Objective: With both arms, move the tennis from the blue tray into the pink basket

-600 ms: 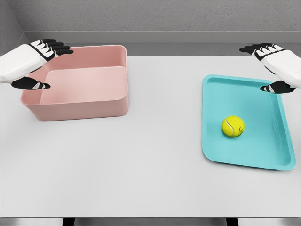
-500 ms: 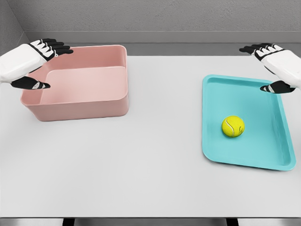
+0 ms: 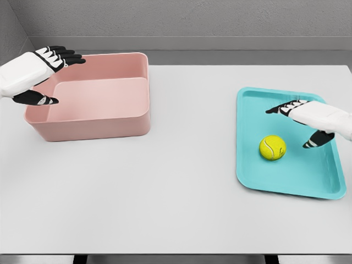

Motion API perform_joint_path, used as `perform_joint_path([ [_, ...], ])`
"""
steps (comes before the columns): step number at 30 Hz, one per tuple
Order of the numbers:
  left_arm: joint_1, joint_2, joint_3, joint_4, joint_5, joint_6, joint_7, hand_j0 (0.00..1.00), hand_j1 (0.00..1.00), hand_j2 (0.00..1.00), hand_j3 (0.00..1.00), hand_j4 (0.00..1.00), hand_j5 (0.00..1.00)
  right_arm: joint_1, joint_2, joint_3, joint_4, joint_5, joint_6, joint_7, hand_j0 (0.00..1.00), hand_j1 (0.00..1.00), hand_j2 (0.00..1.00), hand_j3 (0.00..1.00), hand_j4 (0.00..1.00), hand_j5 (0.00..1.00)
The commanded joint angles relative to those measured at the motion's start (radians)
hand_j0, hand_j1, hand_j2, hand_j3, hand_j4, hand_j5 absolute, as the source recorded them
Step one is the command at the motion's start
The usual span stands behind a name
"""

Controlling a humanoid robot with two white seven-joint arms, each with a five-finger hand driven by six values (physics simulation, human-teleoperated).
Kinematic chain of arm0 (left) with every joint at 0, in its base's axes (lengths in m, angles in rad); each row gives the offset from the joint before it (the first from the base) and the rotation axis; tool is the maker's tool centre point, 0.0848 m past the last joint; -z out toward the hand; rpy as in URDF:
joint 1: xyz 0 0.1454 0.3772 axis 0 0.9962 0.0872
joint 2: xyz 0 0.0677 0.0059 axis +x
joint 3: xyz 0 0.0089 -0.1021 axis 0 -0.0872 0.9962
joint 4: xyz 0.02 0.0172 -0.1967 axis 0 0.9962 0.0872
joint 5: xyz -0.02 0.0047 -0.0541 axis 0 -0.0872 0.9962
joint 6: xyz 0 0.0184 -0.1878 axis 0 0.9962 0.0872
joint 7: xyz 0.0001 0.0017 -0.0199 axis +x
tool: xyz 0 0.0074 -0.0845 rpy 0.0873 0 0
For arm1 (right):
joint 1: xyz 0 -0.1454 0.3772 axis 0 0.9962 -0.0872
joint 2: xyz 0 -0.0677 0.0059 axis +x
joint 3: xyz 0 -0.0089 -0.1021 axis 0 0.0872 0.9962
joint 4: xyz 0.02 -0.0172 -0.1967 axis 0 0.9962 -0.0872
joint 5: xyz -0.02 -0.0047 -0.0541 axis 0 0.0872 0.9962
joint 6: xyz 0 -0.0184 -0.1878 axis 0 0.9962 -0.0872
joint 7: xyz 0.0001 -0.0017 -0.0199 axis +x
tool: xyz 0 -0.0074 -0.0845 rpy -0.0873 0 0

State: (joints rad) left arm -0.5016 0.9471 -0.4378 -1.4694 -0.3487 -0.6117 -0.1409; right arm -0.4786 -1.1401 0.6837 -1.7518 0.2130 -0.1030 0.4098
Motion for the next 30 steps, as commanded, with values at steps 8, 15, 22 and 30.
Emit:
perform_joint_path([
  [8, 0.0, 0.007, -0.001, -0.006, 0.005, 0.001, -0.002, 1.0, 1.0, 1.0, 1.0, 1.0, 1.0, -0.002, 0.025, 0.034, 0.001, -0.003, 0.016, 0.073, 1.0, 1.0, 1.0, 1.0, 1.0, 1.0],
  [15, 0.0, 0.007, -0.001, -0.006, 0.005, 0.001, -0.002, 1.0, 1.0, 1.0, 1.0, 1.0, 1.0, -0.075, 0.069, 0.115, 0.012, -0.004, 0.017, 0.073, 1.0, 1.0, 1.0, 1.0, 1.0, 1.0],
  [22, -0.002, 0.009, -0.001, -0.006, 0.005, 0.001, -0.002, 1.0, 1.0, 1.0, 1.0, 1.0, 1.0, -0.075, 0.069, 0.142, 0.02, -0.003, 0.016, 0.073, 1.0, 1.0, 1.0, 1.0, 1.0, 1.0],
  [30, -0.002, 0.009, 0.001, -0.006, 0.005, 0.001, -0.002, 1.0, 1.0, 1.0, 1.0, 1.0, 1.0, -0.075, 0.079, 0.165, 0.02, -0.003, 0.016, 0.072, 1.0, 1.0, 1.0, 1.0, 1.0, 1.0],
])
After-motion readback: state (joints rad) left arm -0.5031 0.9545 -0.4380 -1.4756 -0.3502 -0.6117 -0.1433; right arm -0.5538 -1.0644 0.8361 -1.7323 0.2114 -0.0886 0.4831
